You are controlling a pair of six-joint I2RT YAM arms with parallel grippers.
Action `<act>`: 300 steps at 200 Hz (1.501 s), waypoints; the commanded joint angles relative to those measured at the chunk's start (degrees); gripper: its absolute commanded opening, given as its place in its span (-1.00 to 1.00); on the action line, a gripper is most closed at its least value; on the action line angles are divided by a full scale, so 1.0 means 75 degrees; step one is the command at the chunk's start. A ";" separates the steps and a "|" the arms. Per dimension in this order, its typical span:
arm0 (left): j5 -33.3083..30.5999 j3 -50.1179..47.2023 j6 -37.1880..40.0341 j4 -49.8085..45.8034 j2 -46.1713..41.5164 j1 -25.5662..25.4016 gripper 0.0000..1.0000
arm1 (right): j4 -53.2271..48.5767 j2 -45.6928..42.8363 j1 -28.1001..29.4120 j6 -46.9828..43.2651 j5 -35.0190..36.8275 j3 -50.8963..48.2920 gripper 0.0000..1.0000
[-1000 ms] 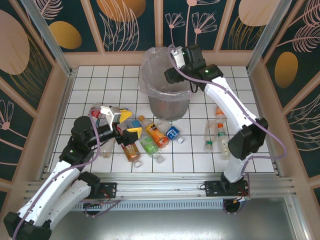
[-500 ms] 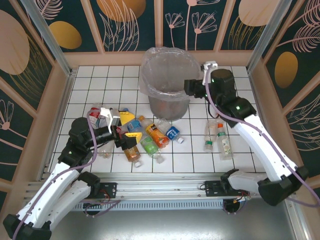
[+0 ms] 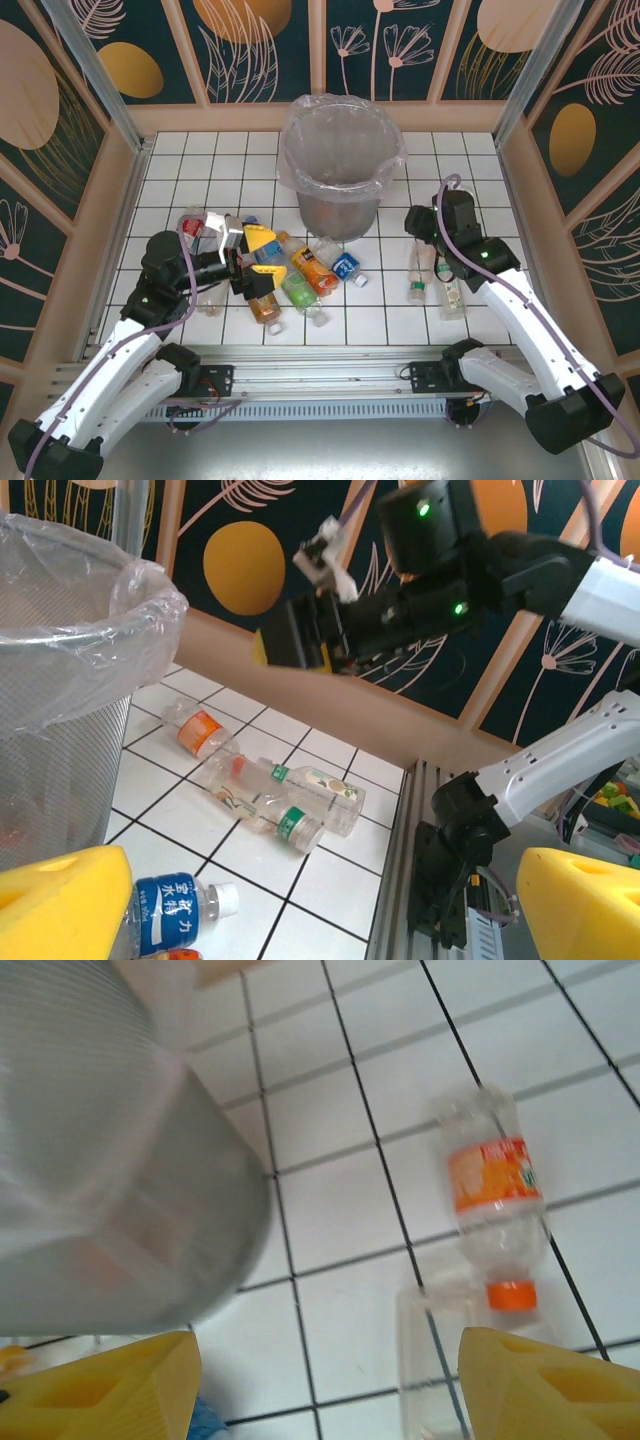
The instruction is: Put the plastic bottles in the bin
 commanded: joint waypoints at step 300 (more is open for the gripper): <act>-0.1048 0.0143 0.0674 -0.0839 0.1008 -0.2195 0.97 | 0.2242 0.3435 -0.0588 -0.0116 -0.0849 -0.1682 0.49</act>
